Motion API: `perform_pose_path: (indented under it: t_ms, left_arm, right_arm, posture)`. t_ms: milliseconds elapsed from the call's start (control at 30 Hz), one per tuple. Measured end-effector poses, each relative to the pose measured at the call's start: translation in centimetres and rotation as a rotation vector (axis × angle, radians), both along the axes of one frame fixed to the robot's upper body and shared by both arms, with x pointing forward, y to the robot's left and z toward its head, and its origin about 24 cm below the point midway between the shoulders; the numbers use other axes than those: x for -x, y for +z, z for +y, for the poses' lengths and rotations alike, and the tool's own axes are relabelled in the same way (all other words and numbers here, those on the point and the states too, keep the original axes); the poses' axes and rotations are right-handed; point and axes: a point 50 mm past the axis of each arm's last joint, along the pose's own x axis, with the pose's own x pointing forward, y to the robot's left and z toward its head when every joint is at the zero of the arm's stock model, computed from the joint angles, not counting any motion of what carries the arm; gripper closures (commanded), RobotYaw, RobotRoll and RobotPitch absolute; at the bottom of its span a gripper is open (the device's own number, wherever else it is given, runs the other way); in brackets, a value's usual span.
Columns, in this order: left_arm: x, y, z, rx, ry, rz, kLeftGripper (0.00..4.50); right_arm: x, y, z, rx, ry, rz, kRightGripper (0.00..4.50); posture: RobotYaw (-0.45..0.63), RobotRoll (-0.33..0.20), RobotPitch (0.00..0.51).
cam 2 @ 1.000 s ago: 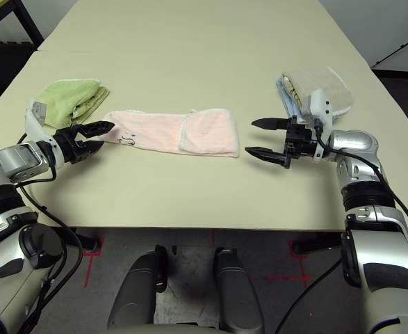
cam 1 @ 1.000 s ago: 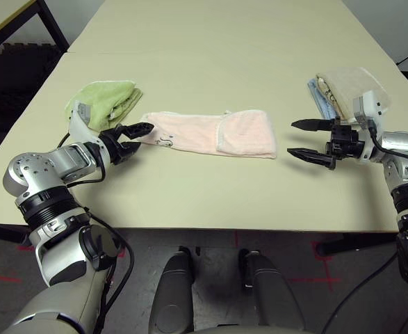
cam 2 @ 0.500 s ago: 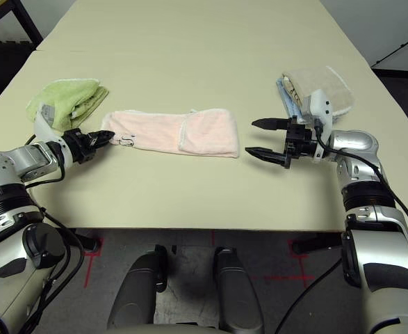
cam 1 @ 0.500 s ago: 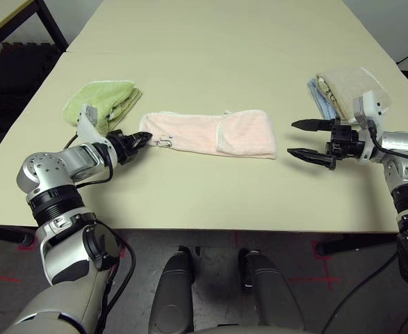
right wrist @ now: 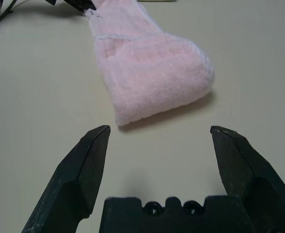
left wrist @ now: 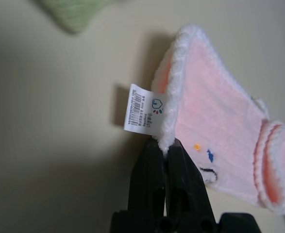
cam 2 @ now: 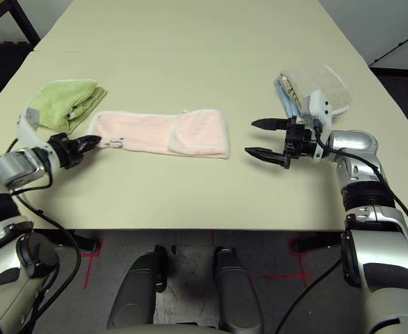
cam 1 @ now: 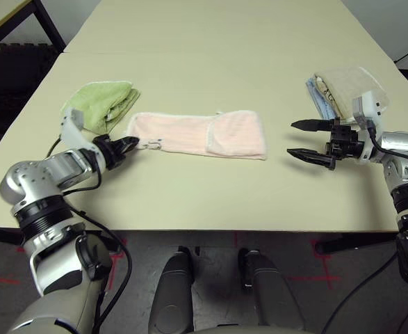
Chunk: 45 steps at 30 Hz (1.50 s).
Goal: Fold the towel and set it aside.
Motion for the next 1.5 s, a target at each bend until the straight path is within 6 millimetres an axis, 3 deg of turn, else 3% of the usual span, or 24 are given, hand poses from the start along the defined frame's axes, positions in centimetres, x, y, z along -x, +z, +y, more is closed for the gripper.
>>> perform_pose_path:
  t_ms: [233, 433, 533, 667, 867, 1100, 1500]
  left_arm:
    - [0.6, 1.1, 0.4, -0.022, 0.01, -0.055, 4.49]
    - [-0.3, 3.1, -1.6, -0.02, -0.087, -0.122, 4.49]
    - [-0.8, 5.2, -3.9, 0.012, -0.189, -0.203, 4.49]
    - [-1.1, 7.8, -8.7, 0.082, -0.397, -0.327, 4.49]
    - [-0.9, 8.8, -14.0, 0.123, -0.617, -0.384, 4.49]
    - [-0.9, 8.4, -16.8, 0.04, -0.741, -0.344, 4.49]
    - [-2.3, 6.0, -18.9, -0.089, -0.786, -0.277, 4.49]
  right_arm:
    - [-0.3, 0.4, 0.2, 0.001, 0.002, -0.011, 0.0]
    - [-0.3, 0.3, 0.1, 0.004, -0.002, -0.007, 0.0]
    - [-0.3, 0.2, 0.1, 0.003, -0.004, -0.004, 0.0]
    - [-0.4, 0.2, 0.1, 0.008, -0.003, -0.009, 0.0]
    - [-0.4, 0.1, 0.1, 0.01, -0.006, -0.01, 0.0]
    - [-0.5, 0.2, 0.1, 0.009, -0.012, -0.016, 0.0]
    - [-0.5, 0.2, 0.1, 0.008, -0.019, -0.017, 0.0]
  posture:
    - [0.07, 0.0, 0.187]
    - [0.07, 0.0, 0.177]
    - [0.07, 0.0, 0.173]
    - [0.07, 0.0, 0.17]
    - [0.07, 0.0, 0.169]
    - [0.06, 0.0, 0.167]
    - [0.06, 0.0, 0.17]
